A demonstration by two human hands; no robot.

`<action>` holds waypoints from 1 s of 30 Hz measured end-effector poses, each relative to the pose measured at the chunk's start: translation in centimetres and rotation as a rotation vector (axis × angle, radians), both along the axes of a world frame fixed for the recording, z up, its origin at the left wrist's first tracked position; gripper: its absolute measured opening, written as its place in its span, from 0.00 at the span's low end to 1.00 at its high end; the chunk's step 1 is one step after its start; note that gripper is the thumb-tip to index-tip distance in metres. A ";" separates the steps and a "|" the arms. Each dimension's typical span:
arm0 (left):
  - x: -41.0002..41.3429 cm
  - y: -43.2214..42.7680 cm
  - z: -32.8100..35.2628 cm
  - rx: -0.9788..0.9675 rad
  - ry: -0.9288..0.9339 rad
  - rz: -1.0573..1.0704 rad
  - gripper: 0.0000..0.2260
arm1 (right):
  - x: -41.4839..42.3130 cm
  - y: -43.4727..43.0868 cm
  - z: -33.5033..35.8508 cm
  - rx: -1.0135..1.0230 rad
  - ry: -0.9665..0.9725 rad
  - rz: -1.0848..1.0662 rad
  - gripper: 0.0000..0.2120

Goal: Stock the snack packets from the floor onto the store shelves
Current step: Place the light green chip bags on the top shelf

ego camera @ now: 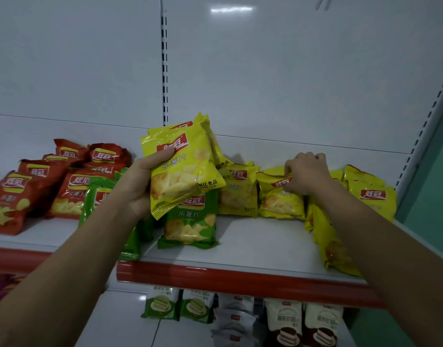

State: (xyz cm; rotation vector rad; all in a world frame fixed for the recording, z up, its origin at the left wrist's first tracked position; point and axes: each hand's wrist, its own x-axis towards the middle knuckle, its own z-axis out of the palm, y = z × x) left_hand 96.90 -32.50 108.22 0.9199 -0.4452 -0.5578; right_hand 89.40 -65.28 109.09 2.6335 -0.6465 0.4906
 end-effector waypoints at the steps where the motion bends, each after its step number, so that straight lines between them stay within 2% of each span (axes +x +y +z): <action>1: 0.0 0.0 -0.2 0.001 0.000 0.005 0.14 | 0.1 -0.1 -0.3 -0.033 0.011 -0.013 0.20; 7: -0.6 -0.8 -0.2 0.032 -0.008 0.018 0.13 | 0.7 -0.2 -1.2 -0.067 0.073 -0.025 0.30; 9: -0.9 -1.2 -0.1 0.031 -0.014 0.001 0.13 | 0.8 -0.2 -1.0 -0.035 0.053 0.018 0.28; 13: -1.3 -1.9 -0.1 0.029 -0.021 -0.020 0.13 | 1.1 0.1 -0.7 0.040 0.027 0.111 0.17; 17: -1.6 -2.5 -0.3 0.050 -0.024 -0.028 0.18 | 1.4 -0.2 -1.0 0.034 0.013 0.111 0.09; 21: -2.1 -2.6 -0.5 0.079 -0.043 -0.051 0.18 | 1.1 -0.3 -1.0 -0.105 0.021 0.128 0.09; 25: -2.6 -2.3 -0.9 0.110 -0.085 -0.092 0.13 | 0.9 0.3 0.8 -0.168 -0.080 0.157 0.12; 30: -2.8 -2.1 -2.2 0.154 -0.192 -0.216 0.30 | 0.6 1.7 3.8 -0.098 -0.219 0.198 0.14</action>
